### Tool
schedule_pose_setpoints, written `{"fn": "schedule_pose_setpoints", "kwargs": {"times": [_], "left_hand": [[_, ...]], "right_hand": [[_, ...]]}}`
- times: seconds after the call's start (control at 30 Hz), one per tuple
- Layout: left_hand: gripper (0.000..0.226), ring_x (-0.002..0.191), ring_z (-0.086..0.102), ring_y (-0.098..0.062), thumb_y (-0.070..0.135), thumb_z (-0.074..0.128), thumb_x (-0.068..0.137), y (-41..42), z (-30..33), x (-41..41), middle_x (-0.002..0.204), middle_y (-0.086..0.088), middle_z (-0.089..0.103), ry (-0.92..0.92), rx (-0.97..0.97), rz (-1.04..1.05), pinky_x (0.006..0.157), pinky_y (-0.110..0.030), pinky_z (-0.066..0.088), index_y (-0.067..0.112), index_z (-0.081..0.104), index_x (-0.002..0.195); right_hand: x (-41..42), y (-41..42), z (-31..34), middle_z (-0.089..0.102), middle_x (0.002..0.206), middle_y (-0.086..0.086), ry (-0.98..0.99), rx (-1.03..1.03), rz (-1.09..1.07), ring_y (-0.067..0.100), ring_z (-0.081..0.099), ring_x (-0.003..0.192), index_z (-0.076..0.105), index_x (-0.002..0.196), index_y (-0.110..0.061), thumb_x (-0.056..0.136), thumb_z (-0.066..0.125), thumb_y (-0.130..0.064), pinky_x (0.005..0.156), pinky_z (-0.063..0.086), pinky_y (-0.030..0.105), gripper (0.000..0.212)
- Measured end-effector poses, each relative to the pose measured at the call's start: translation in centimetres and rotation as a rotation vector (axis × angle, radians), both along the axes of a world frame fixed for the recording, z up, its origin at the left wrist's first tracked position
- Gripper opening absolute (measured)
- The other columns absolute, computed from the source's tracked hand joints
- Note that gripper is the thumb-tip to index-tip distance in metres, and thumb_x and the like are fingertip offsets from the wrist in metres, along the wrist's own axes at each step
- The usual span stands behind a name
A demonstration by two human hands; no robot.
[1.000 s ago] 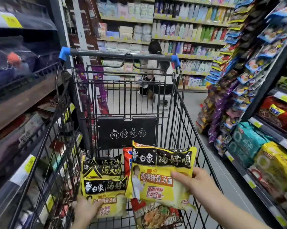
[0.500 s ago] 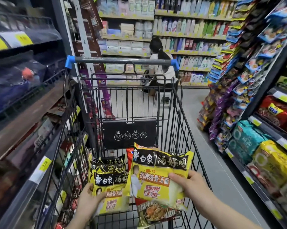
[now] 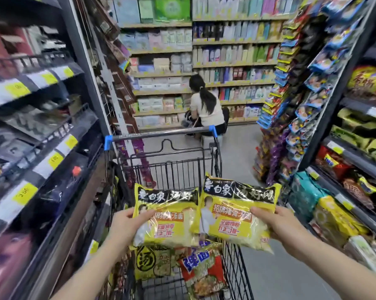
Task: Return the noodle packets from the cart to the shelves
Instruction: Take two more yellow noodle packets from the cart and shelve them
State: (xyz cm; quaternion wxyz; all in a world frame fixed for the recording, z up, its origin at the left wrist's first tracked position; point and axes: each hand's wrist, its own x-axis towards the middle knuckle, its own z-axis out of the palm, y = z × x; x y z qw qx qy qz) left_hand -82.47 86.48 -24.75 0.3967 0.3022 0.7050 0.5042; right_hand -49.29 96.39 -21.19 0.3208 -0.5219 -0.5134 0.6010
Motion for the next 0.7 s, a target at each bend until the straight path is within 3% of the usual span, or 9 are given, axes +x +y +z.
{"fn": "schedule_pose_setpoints", "kwargs": {"times": [0.13, 0.2, 0.33, 0.37, 0.43, 0.47, 0.57, 0.63, 0.7], "left_hand": [[0.036, 0.079, 0.064, -0.031, 0.041, 0.087, 0.047, -0.2, 8.3, 3.5, 0.085, -0.021, 0.072, -0.074, 0.105, -0.087, 0.076, -0.047, 0.049, 0.012, 0.072, 0.062], [0.045, 0.075, 0.065, -0.031, 0.044, 0.087, 0.039, -0.1, 11.0, 5.1, 0.087, -0.024, 0.071, -0.095, 0.139, -0.166, 0.074, -0.045, 0.051, 0.010, 0.073, 0.065], [0.065, 0.075, 0.068, -0.033, 0.047, 0.089, 0.027, 1.2, 14.1, 8.7, 0.086, -0.023, 0.072, -0.135, 0.172, -0.324, 0.078, -0.051, 0.052, 0.005, 0.071, 0.073], [0.067, 0.073, 0.069, -0.032, 0.049, 0.089, 0.026, 1.6, 14.7, 10.0, 0.083, -0.021, 0.073, -0.128, 0.171, -0.372, 0.075, -0.049, 0.054, 0.005, 0.071, 0.073], [0.062, 0.064, 0.070, -0.029, 0.046, 0.089, 0.032, 2.5, 15.6, 12.8, 0.079, -0.020, 0.073, -0.129, 0.188, -0.480, 0.063, -0.040, 0.058, 0.004, 0.069, 0.073], [0.055, 0.062, 0.070, -0.029, 0.040, 0.086, 0.042, 2.9, 15.9, 14.3, 0.081, -0.022, 0.072, -0.134, 0.198, -0.526, 0.059, -0.039, 0.058, 0.001, 0.067, 0.076], [0.027, 0.061, 0.070, -0.030, 0.019, 0.074, 0.066, 4.0, 16.3, 19.3, 0.086, -0.027, 0.070, -0.163, 0.223, -0.642, 0.057, -0.041, 0.059, -0.002, 0.066, 0.079], [0.018, 0.063, 0.070, -0.032, 0.017, 0.073, 0.070, 4.3, 16.2, 23.3, 0.084, -0.027, 0.071, -0.177, 0.232, -0.750, 0.058, -0.045, 0.058, -0.001, 0.069, 0.072], [0.021, 0.067, 0.070, -0.035, 0.018, 0.074, 0.070, 4.0, 16.3, 27.9, 0.085, -0.026, 0.071, -0.185, 0.224, -0.878, 0.061, -0.048, 0.058, -0.002, 0.069, 0.075]], "right_hand": [[4.4, -1.7, 6.5, 0.076, 0.089, 0.011, 0.040, 0.038, -0.082, 0.026, 0.071, 0.077, 0.068, 0.099, -0.004, 0.086, 0.063, -0.019, 0.070, 0.055, 0.035, 0.021], [6.8, -3.1, 9.1, 0.075, 0.094, 0.015, 0.073, 0.043, -0.106, 0.032, 0.071, 0.084, 0.068, 0.100, -0.002, 0.081, 0.066, -0.022, 0.081, 0.056, 0.044, 0.028], [11.8, -7.1, 13.0, 0.075, 0.075, 0.013, 0.083, 0.074, -0.186, 0.021, 0.071, 0.057, 0.066, 0.093, 0.002, 0.090, 0.056, -0.013, 0.046, 0.055, 0.025, 0.018], [13.1, -8.4, 13.7, 0.075, 0.074, 0.013, 0.073, 0.071, -0.234, 0.021, 0.071, 0.056, 0.066, 0.093, 0.003, 0.091, 0.055, -0.013, 0.044, 0.054, 0.025, 0.019], [15.7, -11.1, 14.3, 0.076, 0.082, 0.015, 0.049, 0.077, -0.299, 0.026, 0.072, 0.066, 0.065, 0.099, 0.005, 0.088, 0.059, -0.018, 0.057, 0.059, 0.035, 0.026], [16.9, -12.6, 14.5, 0.075, 0.088, 0.016, 0.032, 0.082, -0.338, 0.031, 0.072, 0.075, 0.065, 0.102, 0.005, 0.083, 0.065, -0.024, 0.073, 0.059, 0.045, 0.035], [20.3, -17.7, 15.0, 0.074, 0.097, 0.017, -0.003, 0.080, -0.488, 0.042, 0.066, 0.096, 0.068, 0.101, 0.000, 0.071, 0.073, -0.035, 0.098, 0.043, 0.056, 0.046], [22.8, -21.5, 15.0, 0.075, 0.096, 0.015, -0.027, 0.091, -0.603, 0.037, 0.069, 0.092, 0.069, 0.099, -0.003, 0.071, 0.068, -0.033, 0.093, 0.048, 0.051, 0.041], [25.3, -25.7, 14.9, 0.076, 0.092, 0.012, -0.054, 0.098, -0.715, 0.028, 0.072, 0.079, 0.069, 0.100, -0.002, 0.077, 0.066, -0.030, 0.076, 0.054, 0.037, 0.037]]}}
